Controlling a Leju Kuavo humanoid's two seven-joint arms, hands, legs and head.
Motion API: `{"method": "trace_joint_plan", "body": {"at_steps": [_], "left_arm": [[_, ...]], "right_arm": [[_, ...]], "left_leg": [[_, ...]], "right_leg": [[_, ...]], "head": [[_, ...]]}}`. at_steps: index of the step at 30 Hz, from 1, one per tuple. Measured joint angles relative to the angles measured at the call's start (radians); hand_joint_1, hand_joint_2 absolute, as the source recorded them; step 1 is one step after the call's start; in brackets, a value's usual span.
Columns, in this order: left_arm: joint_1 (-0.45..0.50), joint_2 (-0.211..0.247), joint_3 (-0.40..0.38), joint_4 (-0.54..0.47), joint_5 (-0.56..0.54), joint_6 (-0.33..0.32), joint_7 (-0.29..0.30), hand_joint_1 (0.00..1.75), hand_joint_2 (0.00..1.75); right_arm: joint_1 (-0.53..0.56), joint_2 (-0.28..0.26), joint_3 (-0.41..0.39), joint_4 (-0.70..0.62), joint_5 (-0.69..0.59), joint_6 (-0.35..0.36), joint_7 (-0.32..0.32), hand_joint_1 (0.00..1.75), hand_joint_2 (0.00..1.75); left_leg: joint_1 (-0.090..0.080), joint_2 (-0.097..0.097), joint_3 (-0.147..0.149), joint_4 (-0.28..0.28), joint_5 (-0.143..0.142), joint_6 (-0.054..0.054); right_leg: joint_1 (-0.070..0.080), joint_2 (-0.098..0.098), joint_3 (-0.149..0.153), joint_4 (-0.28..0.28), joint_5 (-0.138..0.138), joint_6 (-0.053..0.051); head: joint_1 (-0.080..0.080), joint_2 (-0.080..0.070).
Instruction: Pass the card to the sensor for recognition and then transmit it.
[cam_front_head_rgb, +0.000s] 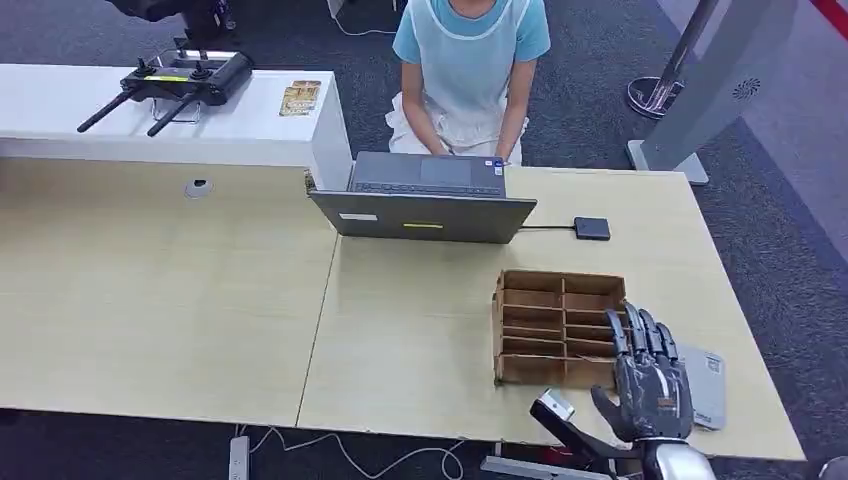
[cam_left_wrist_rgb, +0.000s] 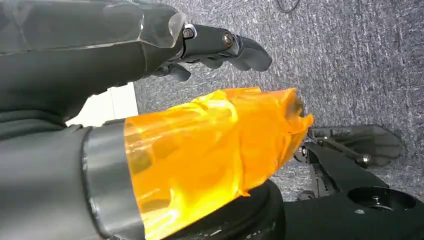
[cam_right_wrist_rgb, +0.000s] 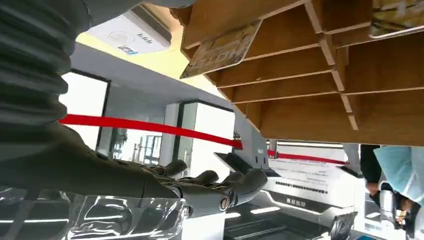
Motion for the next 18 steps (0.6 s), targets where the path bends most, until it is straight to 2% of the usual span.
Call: {"method": "trace_joint_plan", "body": {"at_steps": [10,18], "left_arm": [[0.000,-0.002,0.000,0.000,-0.002,0.000,0.002,0.00,0.00],[0.000,-0.003,0.000,0.000,-0.002,0.000,0.002,0.00,0.00]], "right_arm": [[0.005,0.034,-0.057,0.012,0.105,-0.007,0.034,0.00,1.75],[0.008,0.053,-0.075,0.012,0.110,-0.005,0.032,0.00,1.75]], "left_leg": [[0.000,0.000,0.000,0.000,0.000,0.000],[0.000,0.000,0.000,0.000,0.000,0.000]], "right_leg": [[0.000,0.000,0.000,0.000,0.000,0.000],[0.000,0.000,0.000,0.000,0.000,0.000]], "head": [[0.000,0.000],[0.000,0.000]]}}
